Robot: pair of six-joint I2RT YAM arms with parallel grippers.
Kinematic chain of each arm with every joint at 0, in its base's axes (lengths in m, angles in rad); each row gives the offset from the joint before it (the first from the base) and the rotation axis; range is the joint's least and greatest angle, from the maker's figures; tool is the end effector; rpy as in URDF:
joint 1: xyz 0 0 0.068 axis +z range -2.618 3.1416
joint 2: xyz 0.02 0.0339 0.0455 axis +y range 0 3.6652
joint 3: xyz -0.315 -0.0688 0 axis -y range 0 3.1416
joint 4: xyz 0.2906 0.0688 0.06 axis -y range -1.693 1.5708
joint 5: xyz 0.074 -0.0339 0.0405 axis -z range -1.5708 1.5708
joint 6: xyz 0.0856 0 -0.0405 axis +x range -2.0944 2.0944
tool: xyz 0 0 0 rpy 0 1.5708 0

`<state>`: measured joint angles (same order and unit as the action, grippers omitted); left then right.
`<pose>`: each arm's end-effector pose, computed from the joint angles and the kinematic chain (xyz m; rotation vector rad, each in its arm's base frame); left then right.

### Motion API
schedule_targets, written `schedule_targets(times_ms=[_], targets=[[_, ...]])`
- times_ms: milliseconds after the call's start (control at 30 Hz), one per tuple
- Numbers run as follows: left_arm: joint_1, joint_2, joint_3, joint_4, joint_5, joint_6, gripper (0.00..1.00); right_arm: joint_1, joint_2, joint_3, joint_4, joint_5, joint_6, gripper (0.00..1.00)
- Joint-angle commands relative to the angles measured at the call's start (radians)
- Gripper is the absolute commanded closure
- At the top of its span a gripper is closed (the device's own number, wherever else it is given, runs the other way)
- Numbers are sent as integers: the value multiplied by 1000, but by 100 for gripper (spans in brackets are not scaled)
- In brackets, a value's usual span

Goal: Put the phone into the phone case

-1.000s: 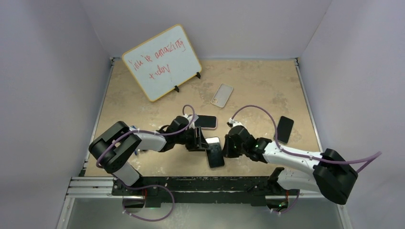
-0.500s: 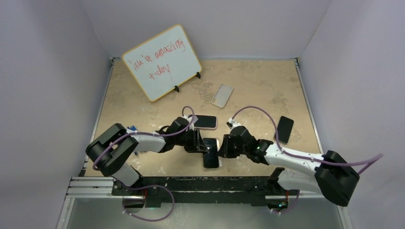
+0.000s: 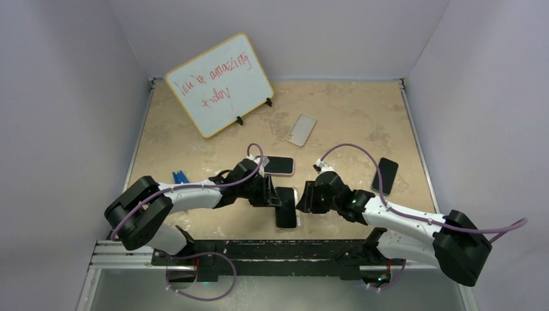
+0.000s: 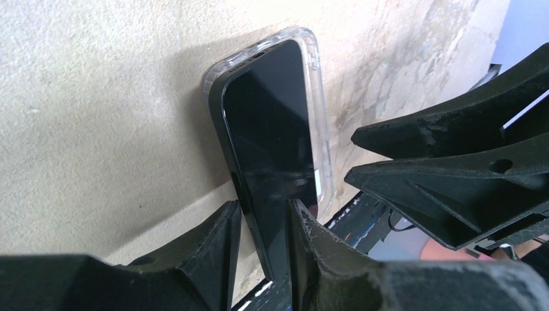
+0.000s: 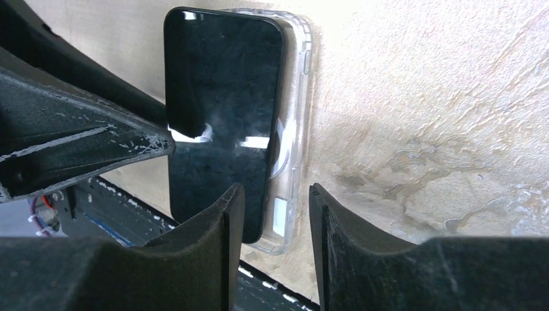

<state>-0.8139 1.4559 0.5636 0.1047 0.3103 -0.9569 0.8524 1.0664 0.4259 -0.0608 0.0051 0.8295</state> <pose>0.2026 -0.2525 0.1276 -0.0186 2.6616 -1.1121 0.1705 0.1944 0.1607 -0.0249 2.4286 0.8364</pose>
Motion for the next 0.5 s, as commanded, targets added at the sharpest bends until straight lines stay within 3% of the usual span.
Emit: schedule_targets(times_ms=[0, 133, 467], targets=[[-19, -8, 42, -31, -42, 22, 68, -20, 20, -19, 43, -16, 7, 56], [-34, 24, 56, -42, -52, 28, 68, -32, 40, -53, 113, -68, 19, 56], [-89, 68, 89, -30, -62, -22, 85, -32, 88, -86, 202, -132, 32, 60]])
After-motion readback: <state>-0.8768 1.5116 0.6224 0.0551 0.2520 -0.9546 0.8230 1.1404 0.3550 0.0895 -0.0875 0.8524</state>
